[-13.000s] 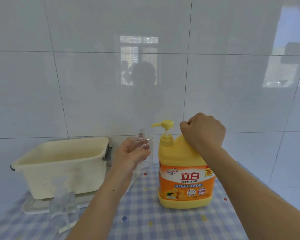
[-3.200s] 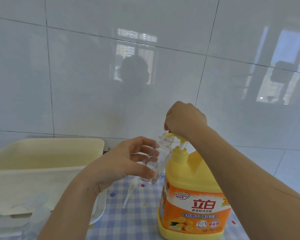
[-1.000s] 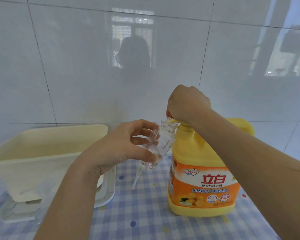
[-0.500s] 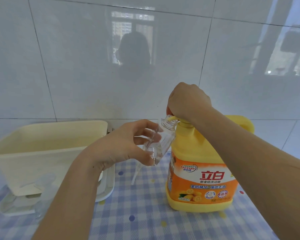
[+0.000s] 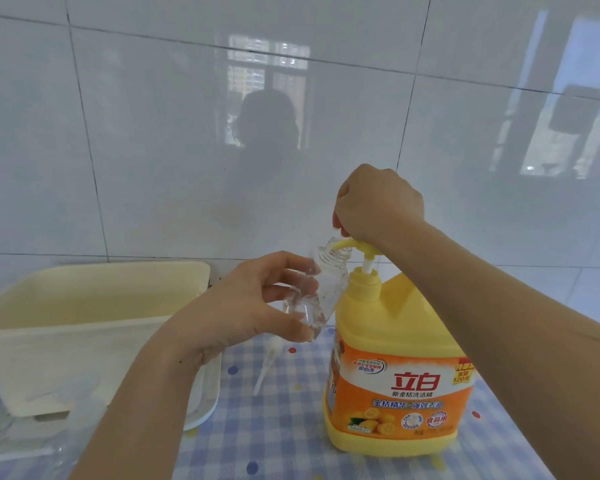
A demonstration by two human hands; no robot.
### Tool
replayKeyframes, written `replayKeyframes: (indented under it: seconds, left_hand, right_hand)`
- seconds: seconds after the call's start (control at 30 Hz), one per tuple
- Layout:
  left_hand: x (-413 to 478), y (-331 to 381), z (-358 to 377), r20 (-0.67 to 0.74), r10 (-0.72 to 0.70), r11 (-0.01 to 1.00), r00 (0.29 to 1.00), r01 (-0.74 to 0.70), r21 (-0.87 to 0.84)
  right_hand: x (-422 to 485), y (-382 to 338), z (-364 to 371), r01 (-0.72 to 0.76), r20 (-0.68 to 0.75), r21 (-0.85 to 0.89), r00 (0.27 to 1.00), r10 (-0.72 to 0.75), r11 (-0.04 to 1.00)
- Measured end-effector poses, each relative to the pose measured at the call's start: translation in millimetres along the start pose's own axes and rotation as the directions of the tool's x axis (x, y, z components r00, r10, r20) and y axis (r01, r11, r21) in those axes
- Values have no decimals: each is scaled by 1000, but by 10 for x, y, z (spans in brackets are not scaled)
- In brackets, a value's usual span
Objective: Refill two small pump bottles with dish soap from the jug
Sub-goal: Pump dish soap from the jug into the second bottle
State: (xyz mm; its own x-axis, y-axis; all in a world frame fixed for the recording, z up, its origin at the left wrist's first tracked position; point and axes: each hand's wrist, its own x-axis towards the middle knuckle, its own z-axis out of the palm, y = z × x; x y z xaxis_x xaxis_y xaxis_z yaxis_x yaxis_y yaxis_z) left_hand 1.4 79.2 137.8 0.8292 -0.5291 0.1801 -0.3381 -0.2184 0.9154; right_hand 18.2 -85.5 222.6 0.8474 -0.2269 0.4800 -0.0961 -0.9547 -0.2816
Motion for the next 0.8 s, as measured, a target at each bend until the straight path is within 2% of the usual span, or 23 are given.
replayKeyframes:
  seconds: [0.23, 0.47, 0.8]
  left_hand:
    - [5, -8, -4, -3, 11, 1000, 1000, -11, 6]
    - [4, -62, -12, -10, -20, 996, 1000, 20, 91]
    - [4, -75, -33, 8, -46, 993, 999, 45, 107]
  right_hand:
    - [-15, 1, 8, 12, 6, -36, 1000, -12, 999]
    - [-85, 74, 165, -14, 109, 34, 994, 10, 999]
    - [-88, 89, 203, -22, 99, 37, 995, 18, 999]
